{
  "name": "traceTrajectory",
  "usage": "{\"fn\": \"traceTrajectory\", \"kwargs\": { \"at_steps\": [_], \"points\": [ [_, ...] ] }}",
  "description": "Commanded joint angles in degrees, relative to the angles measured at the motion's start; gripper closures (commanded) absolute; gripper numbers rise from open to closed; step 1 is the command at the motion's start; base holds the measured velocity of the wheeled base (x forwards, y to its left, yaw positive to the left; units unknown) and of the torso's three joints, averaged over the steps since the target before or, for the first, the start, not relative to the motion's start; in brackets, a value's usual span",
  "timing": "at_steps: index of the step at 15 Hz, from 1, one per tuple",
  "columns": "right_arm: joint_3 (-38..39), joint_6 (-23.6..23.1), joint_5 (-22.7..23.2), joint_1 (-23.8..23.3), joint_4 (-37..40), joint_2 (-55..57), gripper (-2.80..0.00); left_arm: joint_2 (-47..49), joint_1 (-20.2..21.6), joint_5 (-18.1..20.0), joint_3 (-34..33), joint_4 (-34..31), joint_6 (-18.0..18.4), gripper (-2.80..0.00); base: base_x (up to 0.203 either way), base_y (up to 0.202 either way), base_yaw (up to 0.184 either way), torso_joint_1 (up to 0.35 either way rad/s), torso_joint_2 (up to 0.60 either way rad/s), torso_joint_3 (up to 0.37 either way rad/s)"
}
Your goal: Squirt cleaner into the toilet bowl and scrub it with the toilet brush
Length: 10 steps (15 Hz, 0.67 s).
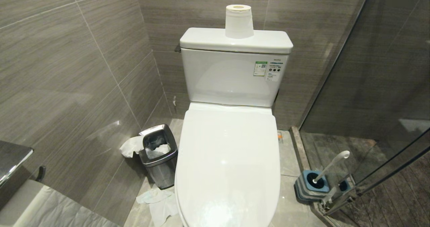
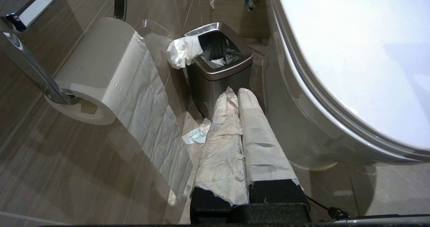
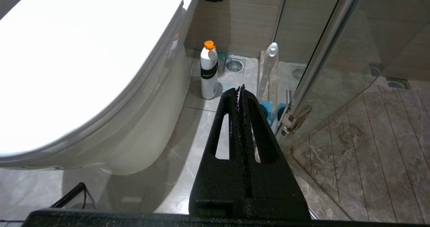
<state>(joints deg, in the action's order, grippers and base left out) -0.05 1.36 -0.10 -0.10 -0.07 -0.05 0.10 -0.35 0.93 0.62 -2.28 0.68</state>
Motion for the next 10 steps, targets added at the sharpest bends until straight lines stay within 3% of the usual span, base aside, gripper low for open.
{"fn": "traceTrajectory", "kwargs": {
  "at_steps": [1, 10],
  "points": [
    [0.0, 0.0, 0.0, 0.0, 0.0, 0.0, 0.0, 0.1, 0.0, 0.0, 0.0, 0.0, 0.0, 0.0, 0.0, 0.0, 0.0, 0.0, 0.0, 0.0],
    [0.0, 0.1, -0.3, 0.0, 0.0, 0.0, 0.0, 0.1, 0.0, 0.0, 0.0, 0.0, 0.0, 0.0, 0.0, 0.0, 0.0, 0.0, 0.0, 0.0]
  ]
}}
